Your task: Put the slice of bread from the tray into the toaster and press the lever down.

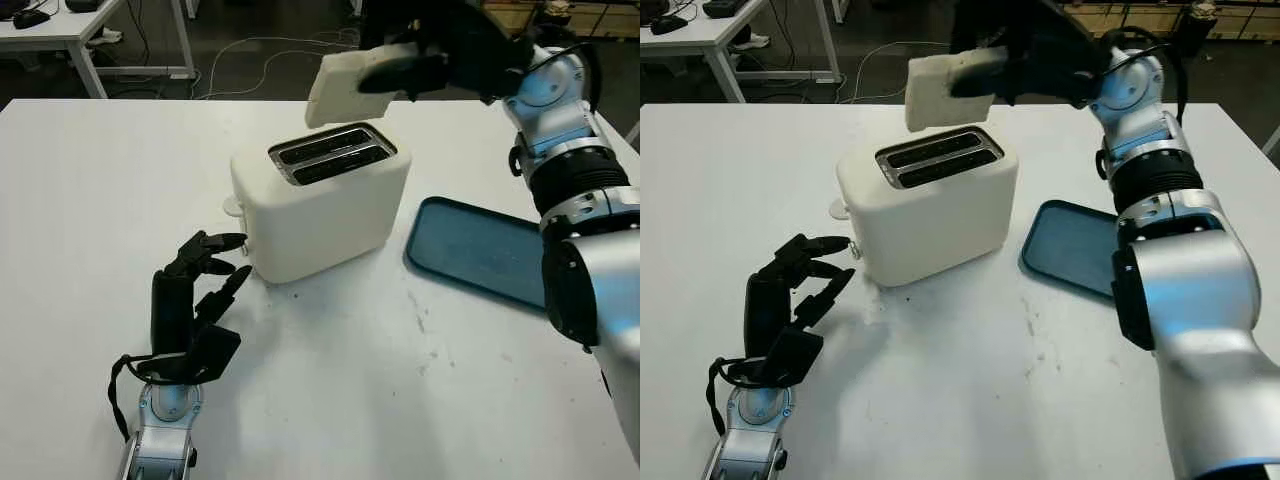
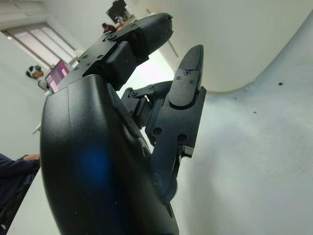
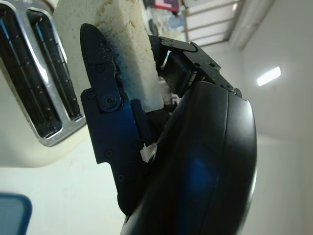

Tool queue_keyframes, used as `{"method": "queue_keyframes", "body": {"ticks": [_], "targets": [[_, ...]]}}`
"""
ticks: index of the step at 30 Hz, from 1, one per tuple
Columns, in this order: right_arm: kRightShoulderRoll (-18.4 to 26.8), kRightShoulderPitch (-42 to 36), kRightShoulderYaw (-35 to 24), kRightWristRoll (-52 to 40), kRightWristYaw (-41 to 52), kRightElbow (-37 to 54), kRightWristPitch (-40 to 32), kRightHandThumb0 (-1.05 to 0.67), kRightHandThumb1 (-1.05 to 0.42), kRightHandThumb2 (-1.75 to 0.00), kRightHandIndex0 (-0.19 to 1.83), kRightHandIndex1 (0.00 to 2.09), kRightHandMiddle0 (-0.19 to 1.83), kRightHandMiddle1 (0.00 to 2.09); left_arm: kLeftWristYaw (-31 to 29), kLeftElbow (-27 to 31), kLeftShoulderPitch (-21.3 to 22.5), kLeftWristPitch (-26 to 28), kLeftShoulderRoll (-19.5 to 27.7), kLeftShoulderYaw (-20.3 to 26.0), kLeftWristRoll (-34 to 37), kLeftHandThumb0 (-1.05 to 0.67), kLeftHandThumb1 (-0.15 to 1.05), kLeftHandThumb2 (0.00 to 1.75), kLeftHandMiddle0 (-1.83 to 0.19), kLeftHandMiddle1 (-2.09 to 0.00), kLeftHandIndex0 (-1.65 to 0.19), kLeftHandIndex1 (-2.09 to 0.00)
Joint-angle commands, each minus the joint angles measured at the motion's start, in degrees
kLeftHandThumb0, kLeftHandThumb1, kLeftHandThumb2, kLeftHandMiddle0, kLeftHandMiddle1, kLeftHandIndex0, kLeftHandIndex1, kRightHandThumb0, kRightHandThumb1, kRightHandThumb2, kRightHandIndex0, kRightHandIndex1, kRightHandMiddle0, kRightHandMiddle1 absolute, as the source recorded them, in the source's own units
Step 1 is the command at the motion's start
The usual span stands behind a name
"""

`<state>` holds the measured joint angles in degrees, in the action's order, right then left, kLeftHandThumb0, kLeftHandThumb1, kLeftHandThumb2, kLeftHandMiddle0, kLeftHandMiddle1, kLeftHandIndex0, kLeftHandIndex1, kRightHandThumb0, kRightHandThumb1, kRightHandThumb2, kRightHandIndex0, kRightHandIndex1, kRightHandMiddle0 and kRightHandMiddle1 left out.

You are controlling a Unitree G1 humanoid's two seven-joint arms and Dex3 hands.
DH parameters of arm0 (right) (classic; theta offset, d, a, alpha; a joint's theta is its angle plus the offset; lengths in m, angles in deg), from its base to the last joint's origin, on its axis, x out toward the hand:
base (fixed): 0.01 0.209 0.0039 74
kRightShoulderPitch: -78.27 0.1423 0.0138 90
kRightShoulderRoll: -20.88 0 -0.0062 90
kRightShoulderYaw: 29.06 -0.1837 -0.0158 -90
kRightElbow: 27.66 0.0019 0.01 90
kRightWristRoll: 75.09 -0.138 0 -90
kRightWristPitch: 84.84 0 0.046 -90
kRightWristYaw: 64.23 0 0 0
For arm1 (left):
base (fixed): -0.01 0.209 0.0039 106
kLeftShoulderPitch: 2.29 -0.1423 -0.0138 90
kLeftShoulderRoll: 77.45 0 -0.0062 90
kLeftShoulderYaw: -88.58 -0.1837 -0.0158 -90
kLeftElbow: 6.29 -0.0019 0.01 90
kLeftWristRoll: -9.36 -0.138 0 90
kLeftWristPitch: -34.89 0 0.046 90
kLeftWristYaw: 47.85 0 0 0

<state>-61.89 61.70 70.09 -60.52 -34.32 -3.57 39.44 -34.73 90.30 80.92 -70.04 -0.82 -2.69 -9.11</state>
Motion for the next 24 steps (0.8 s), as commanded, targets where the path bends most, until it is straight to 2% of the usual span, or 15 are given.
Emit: {"method": "queue_keyframes", "body": {"ticks": [1,5,11,24], "targets": [[-0.61,0.18,0.95,1.27,-1.61,-0.19,1.61,-0.55,-0.92,-0.07,1.11,1.74,0.95,1.75,0.60,0.00,-0.30,-0.31,-0.24,-0.32,-0.53,-0.22,0.92,0.14,-0.57,-1.27,-0.63,-0.73],[-1.52,-0.39,2.02,1.73,-0.58,-0.83,1.02,-0.50,-0.92,-0.06,1.10,1.75,0.95,1.75,0.62,-0.02,-0.35,-0.33,-0.36,-0.28,-0.48,-0.21,0.92,0.14,-0.57,-1.27,-0.63,-0.72],[-1.20,-0.61,4.08,4.56,-1.89,-1.66,0.42,-0.53,-0.92,-0.07,1.13,1.70,0.96,1.74,1.30,-0.88,-0.08,-0.13,-0.33,-0.41,-1.19,-0.22,0.92,0.14,-0.58,-1.27,-0.63,-0.72],[1.72,-0.45,2.17,3.04,-0.41,-1.13,0.75,-0.54,-0.92,-0.08,1.17,1.75,0.99,1.75,1.40,-0.45,-0.12,1.33,-0.28,-0.61,-1.89,-0.22,0.92,0.15,-0.59,-1.23,-0.63,-0.70]]}}
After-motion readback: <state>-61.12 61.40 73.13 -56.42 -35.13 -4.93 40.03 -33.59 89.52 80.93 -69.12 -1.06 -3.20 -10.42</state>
